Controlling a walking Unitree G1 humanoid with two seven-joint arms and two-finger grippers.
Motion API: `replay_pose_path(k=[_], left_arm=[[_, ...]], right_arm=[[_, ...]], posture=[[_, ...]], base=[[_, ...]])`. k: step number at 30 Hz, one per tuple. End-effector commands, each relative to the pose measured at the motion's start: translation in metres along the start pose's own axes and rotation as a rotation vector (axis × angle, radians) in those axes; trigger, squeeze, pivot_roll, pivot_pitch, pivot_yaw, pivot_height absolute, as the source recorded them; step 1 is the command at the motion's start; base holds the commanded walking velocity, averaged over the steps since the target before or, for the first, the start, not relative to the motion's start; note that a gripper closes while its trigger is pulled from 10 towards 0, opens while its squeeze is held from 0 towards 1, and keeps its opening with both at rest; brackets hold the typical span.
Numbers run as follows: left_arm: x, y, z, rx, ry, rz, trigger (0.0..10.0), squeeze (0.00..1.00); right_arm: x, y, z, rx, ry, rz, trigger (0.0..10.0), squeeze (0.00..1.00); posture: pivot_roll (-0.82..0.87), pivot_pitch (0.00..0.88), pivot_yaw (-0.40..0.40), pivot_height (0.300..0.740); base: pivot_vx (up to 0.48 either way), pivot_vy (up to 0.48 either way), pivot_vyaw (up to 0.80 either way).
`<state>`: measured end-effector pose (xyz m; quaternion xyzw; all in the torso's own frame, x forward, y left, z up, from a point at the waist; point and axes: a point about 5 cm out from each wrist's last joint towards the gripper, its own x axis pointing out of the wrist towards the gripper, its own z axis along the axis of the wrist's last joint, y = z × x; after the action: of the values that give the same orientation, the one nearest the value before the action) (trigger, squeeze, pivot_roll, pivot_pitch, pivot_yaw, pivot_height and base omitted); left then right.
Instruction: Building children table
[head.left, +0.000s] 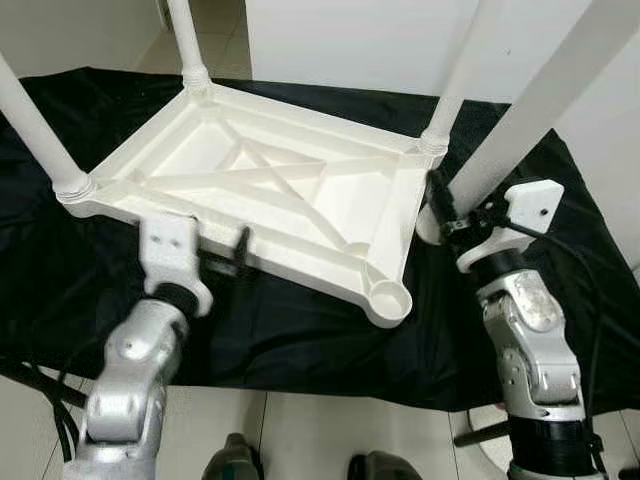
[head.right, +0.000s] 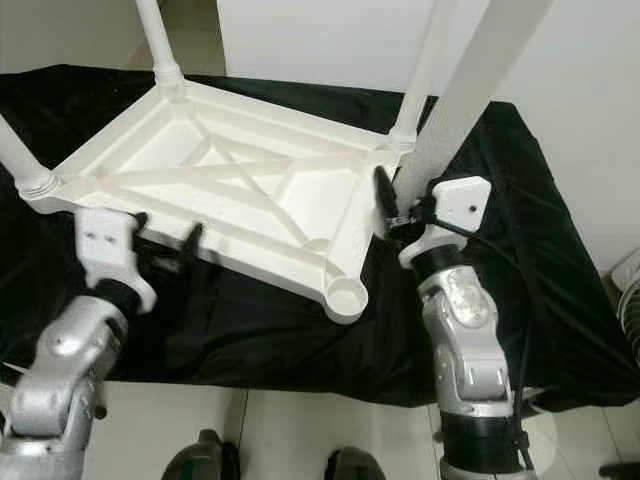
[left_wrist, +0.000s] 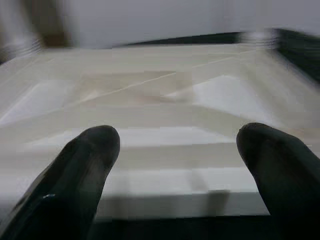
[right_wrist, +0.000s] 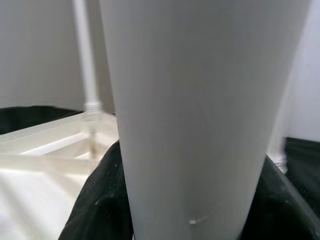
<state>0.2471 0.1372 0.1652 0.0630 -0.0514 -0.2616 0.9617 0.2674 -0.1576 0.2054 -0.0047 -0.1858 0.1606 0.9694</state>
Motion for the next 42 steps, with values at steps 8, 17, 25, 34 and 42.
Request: replay_pose_path(k=[8,17,25,34,42], left_arm=[[0.019,-0.042,-0.015,0.120,0.024,-0.448,10.0,0.00],[0.028,-0.046,-0.042,0.212,0.121,-0.514,10.0,0.00],[0.034,-0.042,-0.043,0.198,0.113,-0.486,10.0,0.00],[0.042,-0.030,-0.028,0.224,0.064,-0.476,10.0,0.00],[0.043,-0.023,-0.024,0.253,0.050,-0.477,10.0,0.00]], right_arm=[[-0.002,0.012,-0.017,0.078,0.034,0.082,10.0,0.00],[-0.004,0.020,-0.040,0.039,0.132,0.119,10.0,0.00],[-0.012,0.033,-0.058,0.085,0.194,0.212,10.0,0.00],[-0.028,0.043,-0.070,0.072,0.272,0.351,10.0,0.00],[-0.044,0.034,-0.070,0.034,0.322,0.384,10.0,0.00]], posture=[[0.00,0.069,-0.013,0.740],[-0.03,0.068,0.009,0.740],[-0.03,0.064,0.007,0.740],[-0.02,0.081,0.010,0.740],[-0.02,0.091,0.010,0.740]], base=[[0.000,0.000,0.00],[0.000,0.000,0.00],[0.000,0.000,0.00],[0.000,0.000,0.00],[0.000,0.000,0.00]])
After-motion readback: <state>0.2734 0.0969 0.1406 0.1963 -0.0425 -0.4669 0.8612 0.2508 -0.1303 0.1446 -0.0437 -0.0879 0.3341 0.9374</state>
